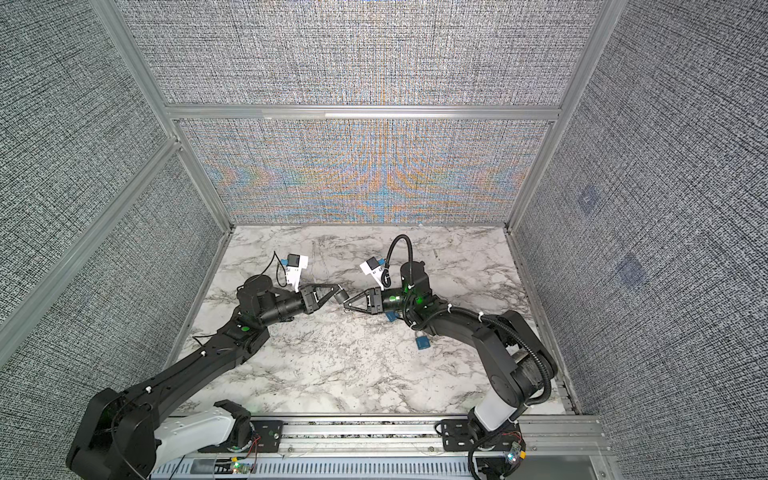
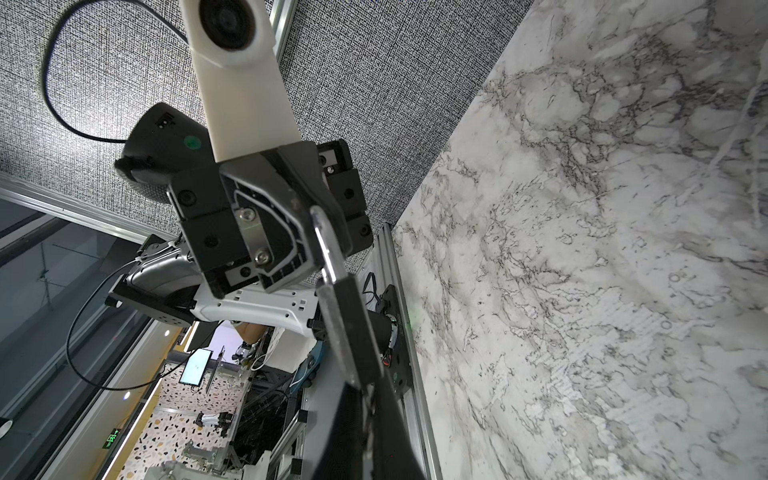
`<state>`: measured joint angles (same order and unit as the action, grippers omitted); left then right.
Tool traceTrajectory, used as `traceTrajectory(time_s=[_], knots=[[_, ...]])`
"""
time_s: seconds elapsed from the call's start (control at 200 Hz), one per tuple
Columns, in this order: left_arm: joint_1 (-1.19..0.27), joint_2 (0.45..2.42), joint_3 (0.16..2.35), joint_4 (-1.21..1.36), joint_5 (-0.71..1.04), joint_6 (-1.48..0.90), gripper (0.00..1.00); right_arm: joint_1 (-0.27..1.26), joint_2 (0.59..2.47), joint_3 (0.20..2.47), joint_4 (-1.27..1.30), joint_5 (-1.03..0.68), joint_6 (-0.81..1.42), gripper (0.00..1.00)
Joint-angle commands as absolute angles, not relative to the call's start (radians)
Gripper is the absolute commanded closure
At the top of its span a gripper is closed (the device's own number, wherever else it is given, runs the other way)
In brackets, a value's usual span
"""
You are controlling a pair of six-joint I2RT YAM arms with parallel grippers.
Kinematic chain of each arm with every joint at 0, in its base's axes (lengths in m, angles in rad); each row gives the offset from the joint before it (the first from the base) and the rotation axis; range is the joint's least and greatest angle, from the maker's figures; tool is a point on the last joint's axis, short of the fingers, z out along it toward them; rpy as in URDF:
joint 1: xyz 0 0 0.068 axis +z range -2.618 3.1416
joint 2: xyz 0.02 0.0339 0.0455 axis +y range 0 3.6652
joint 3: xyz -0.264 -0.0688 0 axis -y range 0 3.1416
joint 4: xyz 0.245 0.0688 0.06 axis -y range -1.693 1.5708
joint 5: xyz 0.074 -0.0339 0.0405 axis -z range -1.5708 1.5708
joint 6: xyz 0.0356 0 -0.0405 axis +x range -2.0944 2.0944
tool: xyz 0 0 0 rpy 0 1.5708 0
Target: Lock with the key
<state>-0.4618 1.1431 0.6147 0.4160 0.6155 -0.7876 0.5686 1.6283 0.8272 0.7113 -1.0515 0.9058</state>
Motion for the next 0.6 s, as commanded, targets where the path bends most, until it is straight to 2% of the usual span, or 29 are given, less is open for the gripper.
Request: traceTrajectory(time_s=[0.0,0.345,0.595], knots=[[-0.439,1.128,0.617,0.454,0.580,-0.796,1.00,0.569,1.626,0.804,0.729,-1.055,0.926,1.00],[-0.399,1.132,0.636,0.402,0.614,-0.766,1.00,0.548,1.557,0.754,0.653,-1.006,0.884,1.00],[-0.418,1.211,0.617,0.325,0.705,-0.734,1.00,0.499,1.402,0.821,0.082,-0.780,0.593,1.00]])
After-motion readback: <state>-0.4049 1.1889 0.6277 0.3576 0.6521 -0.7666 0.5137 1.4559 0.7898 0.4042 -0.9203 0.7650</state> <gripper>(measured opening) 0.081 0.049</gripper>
